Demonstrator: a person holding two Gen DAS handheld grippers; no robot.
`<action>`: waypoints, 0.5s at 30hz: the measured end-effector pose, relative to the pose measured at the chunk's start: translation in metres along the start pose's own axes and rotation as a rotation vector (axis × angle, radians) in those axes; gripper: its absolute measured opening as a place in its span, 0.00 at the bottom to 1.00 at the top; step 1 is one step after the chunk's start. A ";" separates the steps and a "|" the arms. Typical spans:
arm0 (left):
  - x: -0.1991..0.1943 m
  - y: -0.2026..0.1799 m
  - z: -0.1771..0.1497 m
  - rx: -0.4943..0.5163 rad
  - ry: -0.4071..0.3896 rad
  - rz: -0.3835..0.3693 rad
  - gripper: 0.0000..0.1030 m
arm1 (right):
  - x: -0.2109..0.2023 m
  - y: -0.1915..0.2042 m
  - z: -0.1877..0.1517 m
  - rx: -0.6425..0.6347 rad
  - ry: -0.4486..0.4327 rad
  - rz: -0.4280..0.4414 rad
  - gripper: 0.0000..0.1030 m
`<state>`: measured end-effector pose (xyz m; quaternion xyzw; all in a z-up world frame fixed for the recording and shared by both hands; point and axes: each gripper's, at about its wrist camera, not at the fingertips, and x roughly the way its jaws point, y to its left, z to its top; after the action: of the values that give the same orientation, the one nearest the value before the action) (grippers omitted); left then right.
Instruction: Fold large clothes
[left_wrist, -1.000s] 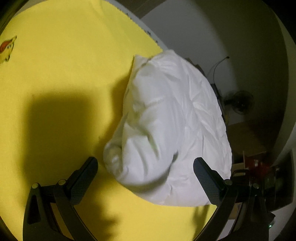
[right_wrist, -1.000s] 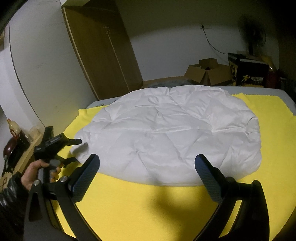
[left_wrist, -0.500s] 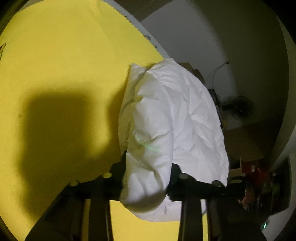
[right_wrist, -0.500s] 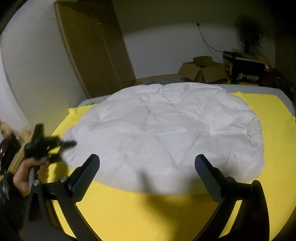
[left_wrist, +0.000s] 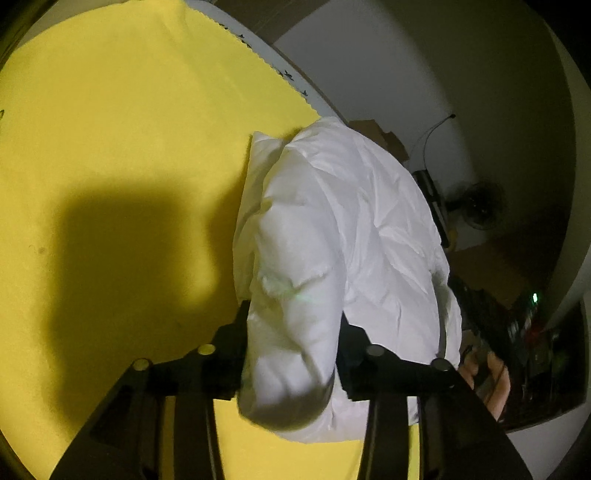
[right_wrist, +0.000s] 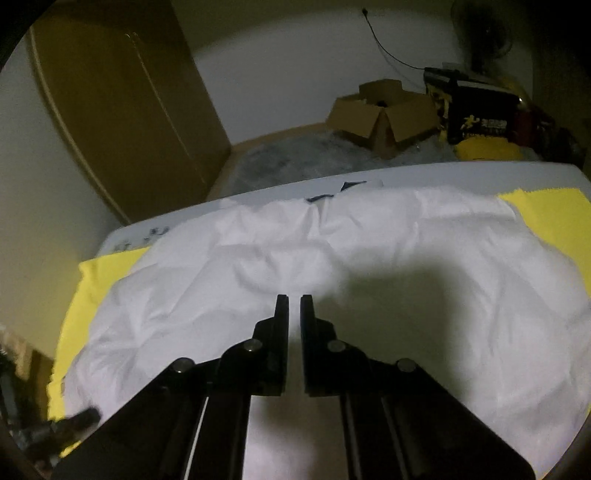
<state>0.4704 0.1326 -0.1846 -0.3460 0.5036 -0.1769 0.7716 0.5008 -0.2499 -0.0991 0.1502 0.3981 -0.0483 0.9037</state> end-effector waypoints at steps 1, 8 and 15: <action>0.002 -0.001 0.001 0.005 -0.003 -0.001 0.42 | 0.006 0.001 0.008 -0.003 -0.003 -0.012 0.06; 0.019 0.005 0.008 -0.016 -0.010 -0.026 0.40 | 0.096 0.003 0.011 -0.018 0.338 0.041 0.05; 0.018 0.007 0.003 -0.030 -0.010 -0.022 0.40 | 0.000 0.001 -0.033 -0.108 0.148 0.006 0.04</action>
<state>0.4803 0.1274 -0.2011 -0.3639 0.4987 -0.1760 0.7667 0.4777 -0.2387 -0.1193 0.1054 0.4652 -0.0128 0.8788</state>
